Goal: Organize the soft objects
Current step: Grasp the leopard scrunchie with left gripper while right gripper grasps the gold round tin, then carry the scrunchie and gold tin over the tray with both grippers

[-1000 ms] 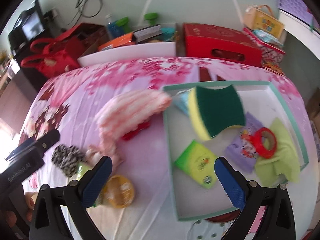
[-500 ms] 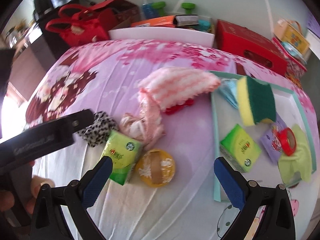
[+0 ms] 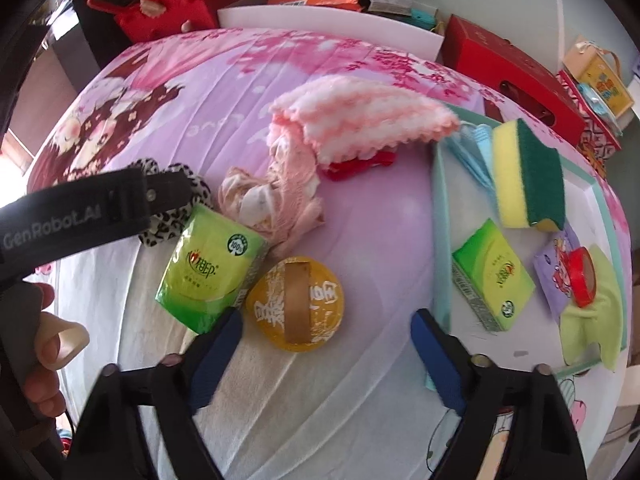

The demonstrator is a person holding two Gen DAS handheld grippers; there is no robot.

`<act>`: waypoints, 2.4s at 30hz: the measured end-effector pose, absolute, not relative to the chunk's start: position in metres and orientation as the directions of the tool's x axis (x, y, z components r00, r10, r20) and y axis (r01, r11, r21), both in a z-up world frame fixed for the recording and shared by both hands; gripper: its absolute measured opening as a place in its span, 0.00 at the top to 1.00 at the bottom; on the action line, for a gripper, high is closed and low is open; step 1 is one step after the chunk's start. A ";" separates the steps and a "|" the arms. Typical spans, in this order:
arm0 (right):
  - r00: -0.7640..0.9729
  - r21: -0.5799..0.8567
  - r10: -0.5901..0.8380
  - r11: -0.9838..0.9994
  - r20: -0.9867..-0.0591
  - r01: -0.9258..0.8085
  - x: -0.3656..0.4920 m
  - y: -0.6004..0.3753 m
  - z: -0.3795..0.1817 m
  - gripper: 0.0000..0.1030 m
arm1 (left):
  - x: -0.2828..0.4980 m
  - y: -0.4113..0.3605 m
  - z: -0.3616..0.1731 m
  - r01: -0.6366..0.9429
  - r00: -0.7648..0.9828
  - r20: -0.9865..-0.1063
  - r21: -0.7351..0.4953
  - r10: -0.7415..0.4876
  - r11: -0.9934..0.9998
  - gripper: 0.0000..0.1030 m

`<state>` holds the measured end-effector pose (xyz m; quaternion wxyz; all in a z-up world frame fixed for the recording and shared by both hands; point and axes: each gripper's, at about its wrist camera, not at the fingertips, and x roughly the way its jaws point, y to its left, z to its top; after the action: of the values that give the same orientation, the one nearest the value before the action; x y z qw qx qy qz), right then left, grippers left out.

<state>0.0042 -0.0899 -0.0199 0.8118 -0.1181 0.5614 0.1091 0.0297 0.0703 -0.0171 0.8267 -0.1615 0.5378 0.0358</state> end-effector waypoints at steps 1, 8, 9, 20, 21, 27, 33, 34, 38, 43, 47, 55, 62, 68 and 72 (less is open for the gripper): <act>0.339 -0.072 0.040 0.948 -0.940 -0.311 0.005 -0.089 -0.022 0.26 | 0.031 0.070 -0.020 -0.234 0.413 -0.904 -0.226 -0.113 0.946 0.04; 0.324 -0.054 0.062 0.940 -0.944 -0.338 0.005 -0.084 -0.026 0.31 | 0.034 0.063 -0.030 -0.220 0.411 -0.902 -0.240 -0.133 0.946 0.13; 0.320 -0.052 0.064 0.939 -0.945 -0.339 0.005 -0.083 -0.027 0.31 | 0.034 0.062 -0.032 -0.217 0.409 -0.902 -0.244 -0.139 0.945 0.18; 0.297 0.013 0.128 0.933 -0.946 -0.360 0.006 -0.079 -0.031 0.53 | 0.037 0.058 -0.032 -0.183 0.406 -0.896 -0.274 -0.181 0.944 0.51; 0.294 0.027 0.141 0.932 -0.945 -0.362 0.006 -0.079 -0.031 0.56 | 0.037 0.058 -0.031 -0.182 0.408 -0.895 -0.274 -0.181 0.945 0.55; 0.300 0.055 0.171 0.932 -0.939 -0.358 0.005 -0.082 -0.030 0.60 | 0.036 0.064 -0.028 -0.193 0.428 -0.883 -0.296 -0.191 0.936 0.68; 0.327 0.074 0.186 0.942 -0.927 -0.326 0.005 -0.094 -0.021 0.62 | 0.035 0.068 -0.026 -0.197 0.442 -0.876 -0.306 -0.195 0.931 0.74; 0.335 0.079 0.189 0.946 -0.923 -0.316 0.005 -0.097 -0.019 0.62 | 0.035 0.069 -0.025 -0.199 0.445 -0.874 -0.309 -0.195 0.930 0.75; 0.362 0.095 0.203 0.951 -0.910 -0.293 0.005 -0.104 -0.012 0.62 | 0.034 0.075 -0.018 -0.214 0.474 -0.863 -0.308 -0.178 0.927 0.76; 0.411 0.107 0.215 0.957 -0.886 -0.270 0.003 -0.113 0.003 0.62 | 0.031 0.077 -0.006 -0.210 0.510 -0.844 -0.312 -0.169 0.927 0.77; 0.453 0.118 0.221 0.963 -0.864 -0.244 0.002 -0.121 0.015 0.62 | 0.026 0.078 0.012 -0.197 0.555 -0.816 -0.318 -0.162 0.928 0.77; 0.550 0.109 0.103 0.994 -0.829 -0.021 0.008 -0.182 0.033 0.62 | 0.026 0.048 0.048 -0.075 0.634 -0.744 -0.332 -0.212 0.940 0.76; 0.545 0.087 -0.015 0.983 -0.838 0.161 0.008 -0.244 0.029 0.61 | 0.038 -0.006 0.051 0.061 0.617 -0.728 -0.332 -0.297 0.941 0.76; 0.529 0.082 -0.068 0.963 -0.846 0.256 0.002 -0.283 0.021 0.61 | 0.039 -0.058 0.051 0.170 0.586 -0.731 -0.313 -0.351 0.935 0.76; 0.528 0.087 -0.088 0.951 -0.845 0.297 0.000 -0.299 0.017 0.61 | 0.036 -0.094 0.050 0.257 0.555 -0.732 -0.300 -0.395 0.918 0.76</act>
<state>0.0000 -0.2995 0.0174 0.8670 0.1106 0.4731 -0.1112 0.0365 -0.0939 0.0496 0.8782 -0.0793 0.4336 -0.1857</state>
